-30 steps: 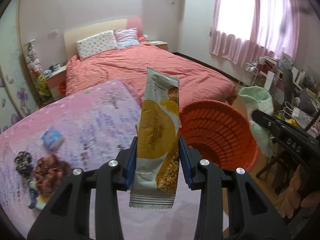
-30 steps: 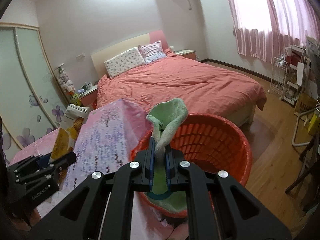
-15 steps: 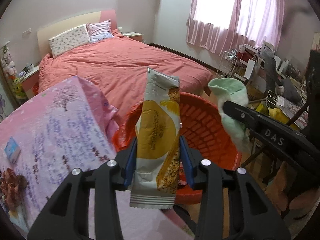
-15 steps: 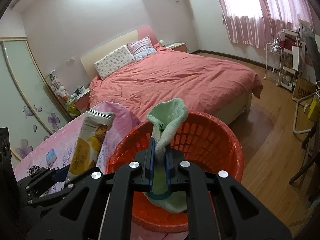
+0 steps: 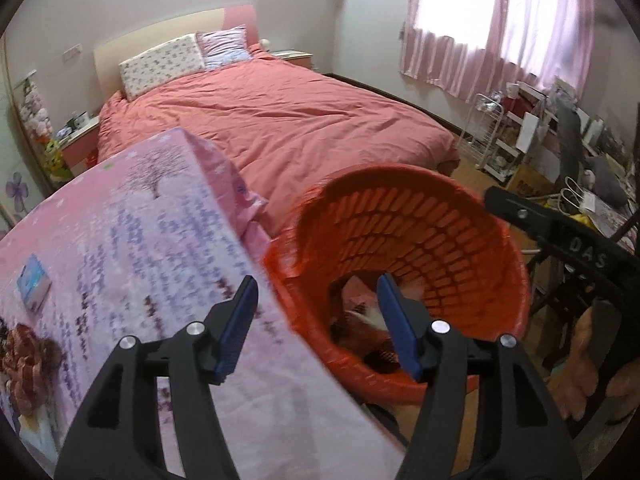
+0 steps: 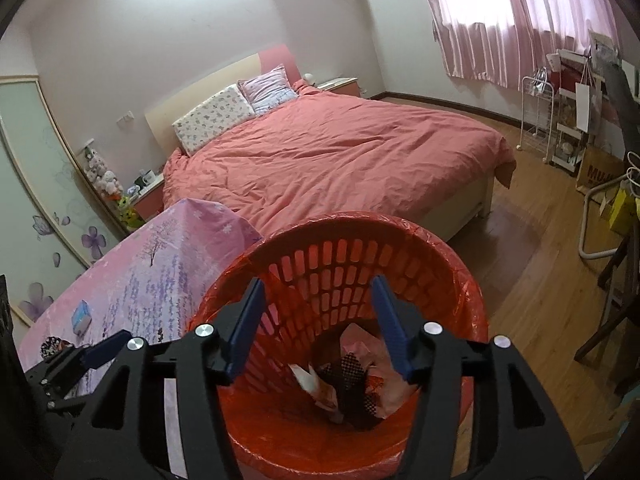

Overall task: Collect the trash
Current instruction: 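Carry the wrapper and green cloth over the orange basket and open both tools, then move both open tools back to the pile on the bed, then grasp the black daisy-print scrunchie with the left tool while the right grasps the brown plaid scrunchie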

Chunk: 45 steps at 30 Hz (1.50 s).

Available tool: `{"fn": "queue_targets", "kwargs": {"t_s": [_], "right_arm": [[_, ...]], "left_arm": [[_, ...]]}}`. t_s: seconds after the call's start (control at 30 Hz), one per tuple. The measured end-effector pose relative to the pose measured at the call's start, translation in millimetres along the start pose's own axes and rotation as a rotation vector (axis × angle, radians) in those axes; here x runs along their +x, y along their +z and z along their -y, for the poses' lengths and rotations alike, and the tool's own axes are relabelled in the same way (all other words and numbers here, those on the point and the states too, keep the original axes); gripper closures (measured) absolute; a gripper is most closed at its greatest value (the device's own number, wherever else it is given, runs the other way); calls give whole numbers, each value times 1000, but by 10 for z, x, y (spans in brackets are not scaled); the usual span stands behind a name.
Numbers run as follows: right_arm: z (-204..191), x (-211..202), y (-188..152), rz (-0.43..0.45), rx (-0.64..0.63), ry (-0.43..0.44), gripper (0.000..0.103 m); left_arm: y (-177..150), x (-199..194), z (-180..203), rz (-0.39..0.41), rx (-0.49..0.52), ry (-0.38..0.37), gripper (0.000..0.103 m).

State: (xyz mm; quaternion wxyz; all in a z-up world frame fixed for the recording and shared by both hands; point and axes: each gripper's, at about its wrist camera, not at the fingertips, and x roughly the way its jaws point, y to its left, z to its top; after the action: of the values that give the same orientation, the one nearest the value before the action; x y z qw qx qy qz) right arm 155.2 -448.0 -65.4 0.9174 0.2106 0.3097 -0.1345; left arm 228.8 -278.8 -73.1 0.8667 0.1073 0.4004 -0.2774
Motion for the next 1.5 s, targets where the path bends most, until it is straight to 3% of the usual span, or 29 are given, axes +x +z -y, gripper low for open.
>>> {"fn": "queue_targets", "kwargs": {"t_s": [0.3,0.5,0.87,1.07,1.2,1.37,1.43,1.5], "right_arm": [[-315,-99,-82,22,-77,-10,33],[-690,-131,-241,21,-169,3,28],[-1476,-58,-671,-47,-340,74,22],[-1864,68,-865,-101,-371,138,22],[-2126,91,-968,-118,-393,177,22],[-2462,123,-1061,-147,-404,240,23],[-2609,136,-1108,-157,-416,264,25],[-2757,137,-1157,-166,-430,287,29]], "left_arm": [[-234,-347,-533,22,-52,88,37],[-442,-715,-1139,46,-130,178,36],[-855,-1237,-2780,46,-349,489,32],[-1021,-1145,-3407,-2,-478,507,32],[-1017,-992,-3530,-22,-479,501,33],[-1055,-764,-3621,-84,-467,533,66],[-1090,-798,-3628,-70,-467,525,77],[-1143,-851,-3648,-79,-456,553,79]]}}
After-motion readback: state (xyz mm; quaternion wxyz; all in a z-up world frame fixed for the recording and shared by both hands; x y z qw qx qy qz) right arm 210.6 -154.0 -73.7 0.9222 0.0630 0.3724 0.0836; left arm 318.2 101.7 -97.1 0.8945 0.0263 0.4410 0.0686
